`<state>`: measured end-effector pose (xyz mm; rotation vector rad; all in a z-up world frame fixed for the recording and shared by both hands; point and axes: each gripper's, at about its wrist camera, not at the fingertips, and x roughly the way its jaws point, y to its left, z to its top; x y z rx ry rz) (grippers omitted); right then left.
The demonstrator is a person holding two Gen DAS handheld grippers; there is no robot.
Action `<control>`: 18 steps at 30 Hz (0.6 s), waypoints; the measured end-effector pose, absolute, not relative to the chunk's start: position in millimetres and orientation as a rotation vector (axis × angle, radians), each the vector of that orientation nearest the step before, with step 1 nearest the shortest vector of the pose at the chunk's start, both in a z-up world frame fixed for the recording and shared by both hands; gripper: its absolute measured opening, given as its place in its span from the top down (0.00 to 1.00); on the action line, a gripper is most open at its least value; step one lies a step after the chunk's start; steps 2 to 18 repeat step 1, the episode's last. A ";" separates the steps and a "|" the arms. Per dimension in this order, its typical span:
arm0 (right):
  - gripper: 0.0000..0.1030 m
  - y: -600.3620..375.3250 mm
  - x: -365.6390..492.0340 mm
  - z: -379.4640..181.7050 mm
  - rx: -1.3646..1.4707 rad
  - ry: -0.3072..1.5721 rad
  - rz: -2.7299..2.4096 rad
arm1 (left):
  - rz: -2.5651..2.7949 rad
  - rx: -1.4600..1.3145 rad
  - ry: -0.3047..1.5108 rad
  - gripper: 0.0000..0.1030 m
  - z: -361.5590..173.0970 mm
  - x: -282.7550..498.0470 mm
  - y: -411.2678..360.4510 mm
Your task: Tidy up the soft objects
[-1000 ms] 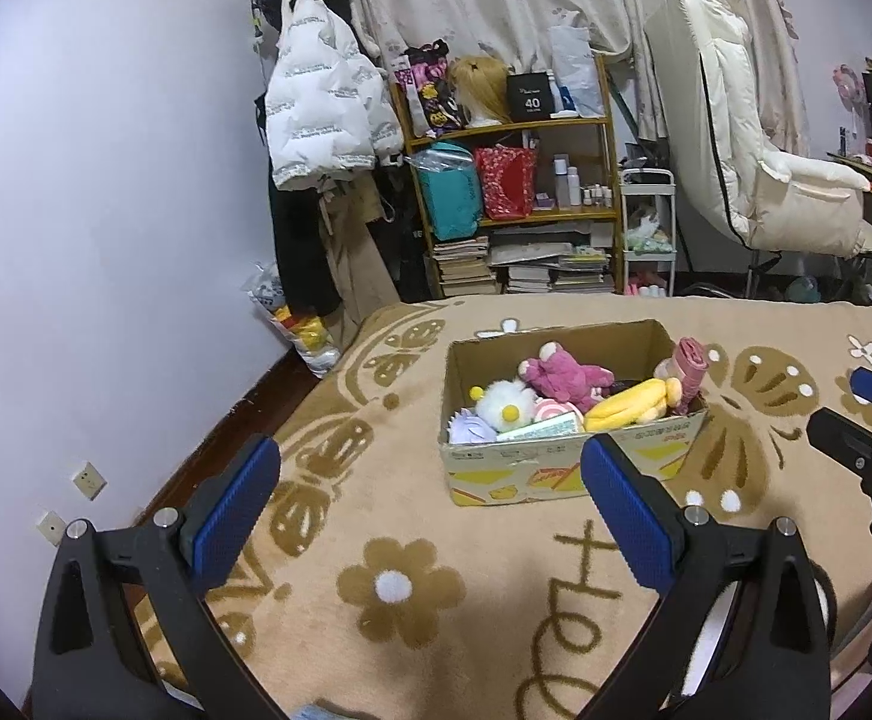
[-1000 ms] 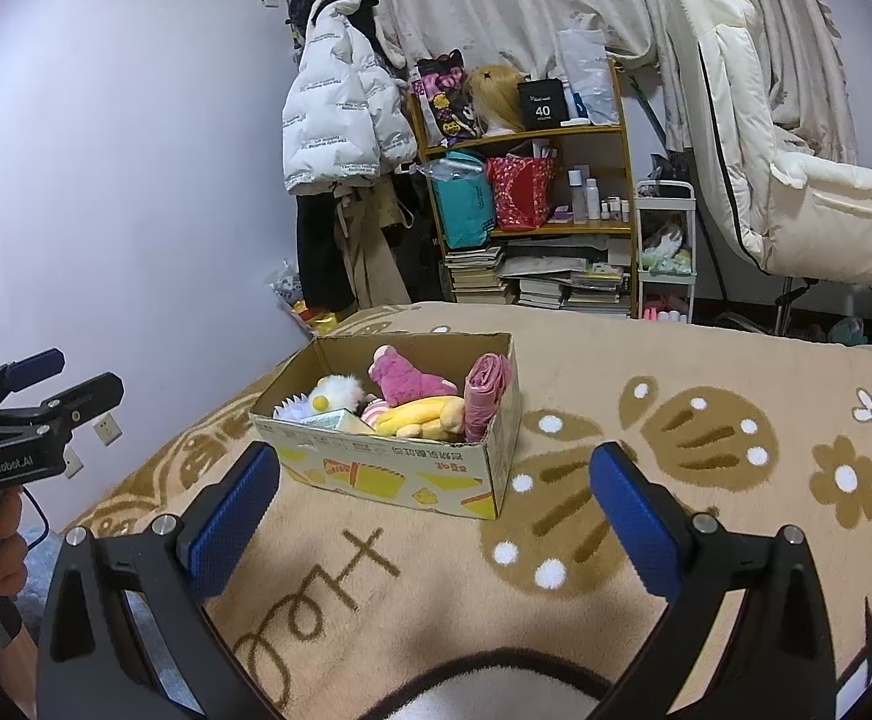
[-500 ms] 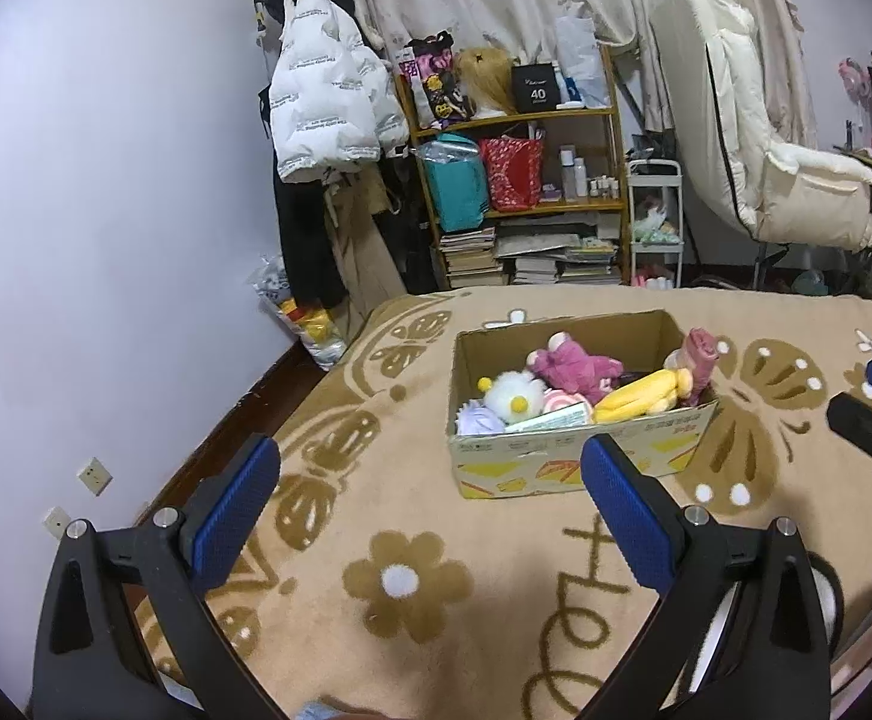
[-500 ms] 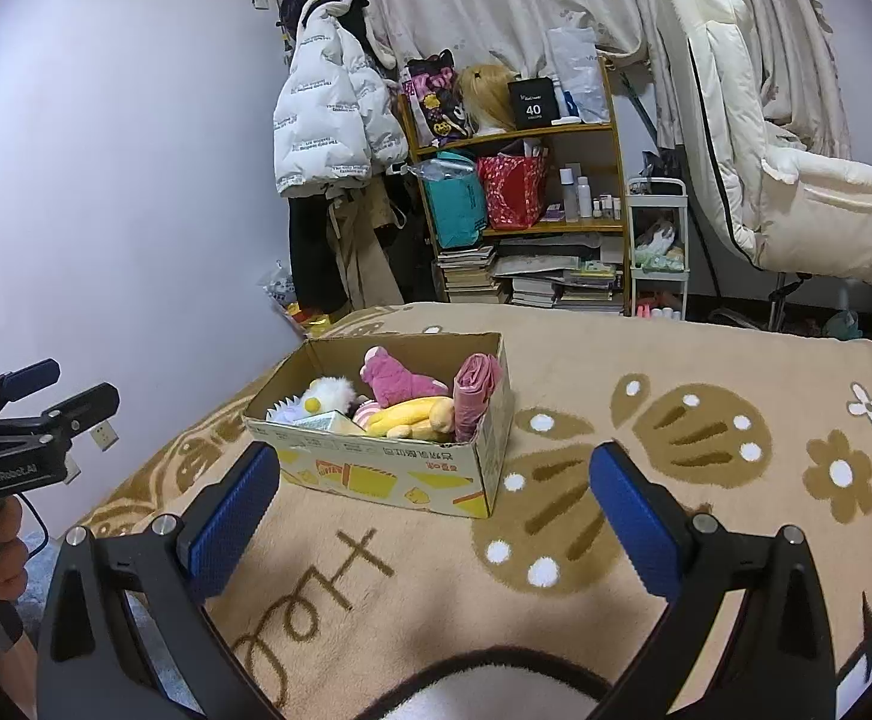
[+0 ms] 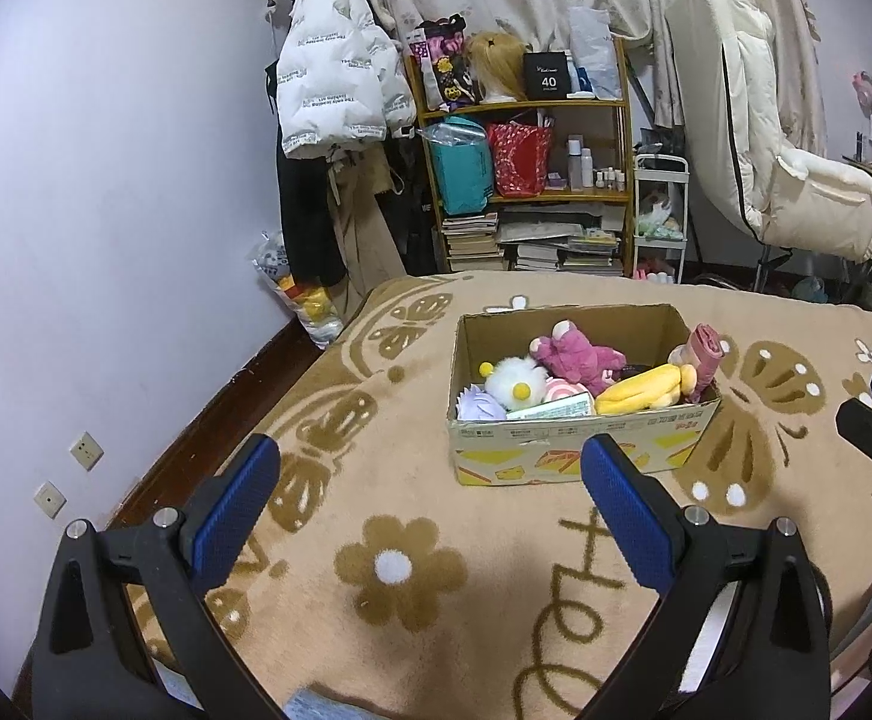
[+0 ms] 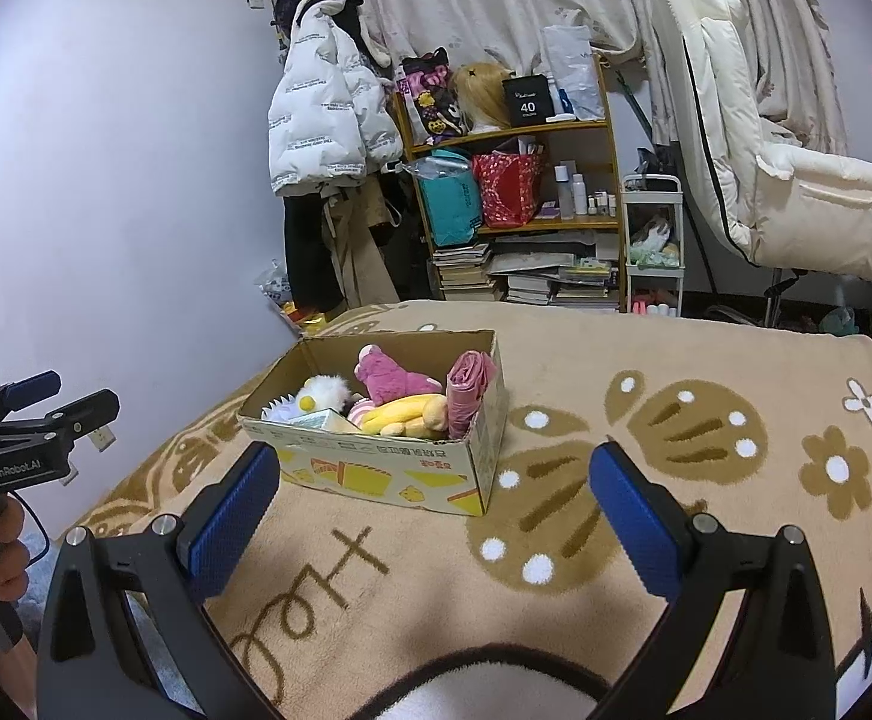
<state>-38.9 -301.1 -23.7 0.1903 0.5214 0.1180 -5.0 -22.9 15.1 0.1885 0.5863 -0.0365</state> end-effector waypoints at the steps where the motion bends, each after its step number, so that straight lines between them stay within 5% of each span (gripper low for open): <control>1: 0.00 -301.3 -38.7 -23.8 0.191 0.522 0.120 | -0.035 0.189 0.586 0.03 15.1 -5.0 -22.7; 18: 0.00 -301.3 -38.7 -23.8 0.191 0.522 0.120 | -0.035 0.189 0.586 0.03 15.1 -5.0 -22.7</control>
